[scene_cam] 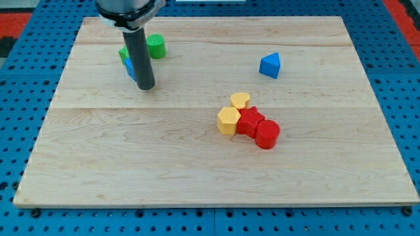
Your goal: Move the blue blocks into the green star
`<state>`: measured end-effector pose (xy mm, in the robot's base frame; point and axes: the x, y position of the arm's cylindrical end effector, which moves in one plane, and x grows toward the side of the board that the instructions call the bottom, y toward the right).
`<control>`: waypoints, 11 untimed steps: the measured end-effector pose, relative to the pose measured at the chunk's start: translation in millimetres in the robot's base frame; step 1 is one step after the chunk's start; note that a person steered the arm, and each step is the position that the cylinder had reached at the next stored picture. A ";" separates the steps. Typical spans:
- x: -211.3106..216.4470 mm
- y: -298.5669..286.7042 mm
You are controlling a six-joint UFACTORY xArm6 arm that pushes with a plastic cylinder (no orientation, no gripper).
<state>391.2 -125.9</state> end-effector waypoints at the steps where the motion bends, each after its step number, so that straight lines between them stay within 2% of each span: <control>1: -10.3 88.9; 2: -38.6 153.0; 3: -117.1 154.8; 5: -71.2 305.3; 6: -45.3 295.3; 7: -69.2 206.6; 8: -74.1 113.2; 9: -61.0 126.1; 10: -43.9 181.7; 11: -31.4 156.4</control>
<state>359.8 30.5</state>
